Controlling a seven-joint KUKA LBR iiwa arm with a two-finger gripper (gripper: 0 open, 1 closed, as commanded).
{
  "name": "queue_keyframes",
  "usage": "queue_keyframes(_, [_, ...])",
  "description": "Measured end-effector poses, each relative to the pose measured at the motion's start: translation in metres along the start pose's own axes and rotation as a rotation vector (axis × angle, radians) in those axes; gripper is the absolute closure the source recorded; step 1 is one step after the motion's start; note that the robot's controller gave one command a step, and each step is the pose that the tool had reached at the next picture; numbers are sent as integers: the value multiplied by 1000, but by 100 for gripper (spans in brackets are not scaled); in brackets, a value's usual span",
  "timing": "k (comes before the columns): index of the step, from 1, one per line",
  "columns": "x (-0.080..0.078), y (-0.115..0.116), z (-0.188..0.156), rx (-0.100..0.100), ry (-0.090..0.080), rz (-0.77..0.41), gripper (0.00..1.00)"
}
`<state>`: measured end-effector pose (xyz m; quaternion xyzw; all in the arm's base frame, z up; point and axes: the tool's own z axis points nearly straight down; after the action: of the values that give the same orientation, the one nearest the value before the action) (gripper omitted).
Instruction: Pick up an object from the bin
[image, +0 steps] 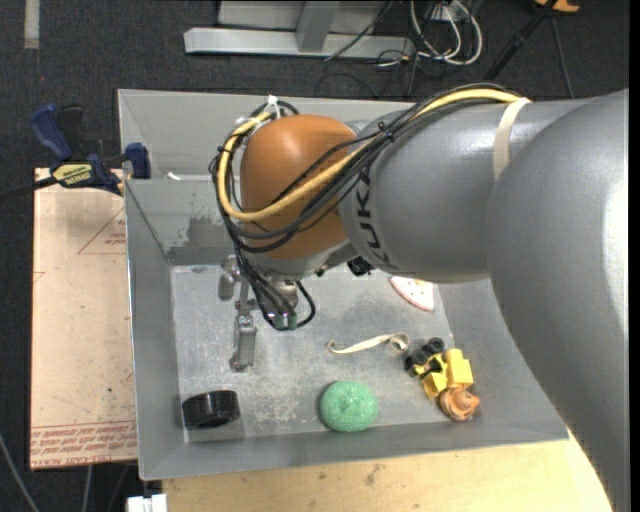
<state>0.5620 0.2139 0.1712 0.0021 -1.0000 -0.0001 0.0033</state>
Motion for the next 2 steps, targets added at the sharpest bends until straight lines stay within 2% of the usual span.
queue_keyframes(1, [-2, -1, -5, -2, -7, 3, 0])
queue_keyframes(2, [12, -14, 14, -5, -16, -60, 0])
